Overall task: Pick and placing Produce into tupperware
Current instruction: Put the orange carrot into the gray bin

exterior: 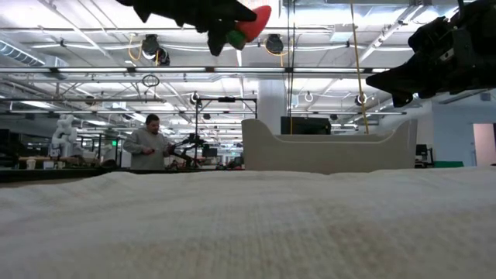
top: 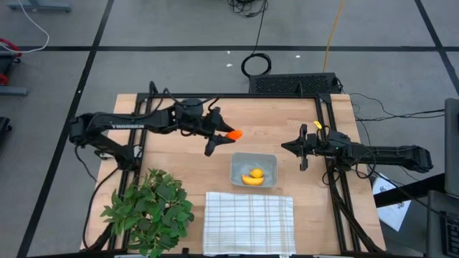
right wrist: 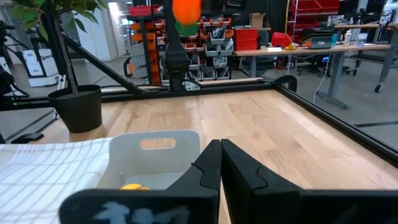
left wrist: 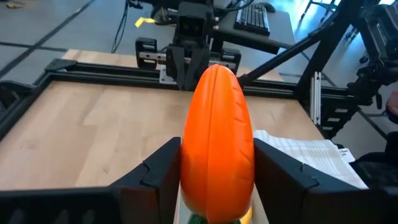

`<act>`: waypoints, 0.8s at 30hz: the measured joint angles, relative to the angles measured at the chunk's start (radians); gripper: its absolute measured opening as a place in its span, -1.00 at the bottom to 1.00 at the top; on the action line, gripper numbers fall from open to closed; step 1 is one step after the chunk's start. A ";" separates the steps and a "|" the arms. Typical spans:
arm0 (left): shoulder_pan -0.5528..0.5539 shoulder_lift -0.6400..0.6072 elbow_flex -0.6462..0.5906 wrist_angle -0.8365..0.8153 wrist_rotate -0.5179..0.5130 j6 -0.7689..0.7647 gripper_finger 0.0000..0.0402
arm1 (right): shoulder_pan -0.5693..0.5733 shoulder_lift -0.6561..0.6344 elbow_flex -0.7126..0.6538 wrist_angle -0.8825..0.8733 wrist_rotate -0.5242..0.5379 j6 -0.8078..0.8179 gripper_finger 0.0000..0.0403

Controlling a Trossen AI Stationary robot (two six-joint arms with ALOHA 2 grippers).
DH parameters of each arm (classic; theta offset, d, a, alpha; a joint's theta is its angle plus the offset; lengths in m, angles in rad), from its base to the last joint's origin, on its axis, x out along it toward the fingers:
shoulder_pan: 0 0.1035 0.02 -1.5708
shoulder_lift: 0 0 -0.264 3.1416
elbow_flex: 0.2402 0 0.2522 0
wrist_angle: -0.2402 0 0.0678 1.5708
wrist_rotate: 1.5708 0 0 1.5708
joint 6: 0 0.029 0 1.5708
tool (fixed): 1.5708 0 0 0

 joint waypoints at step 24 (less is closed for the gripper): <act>-0.043 0.450 0.314 -0.121 0.072 0.098 -0.14 | 0.000 0.000 0.000 -0.015 0.000 0.011 -1.00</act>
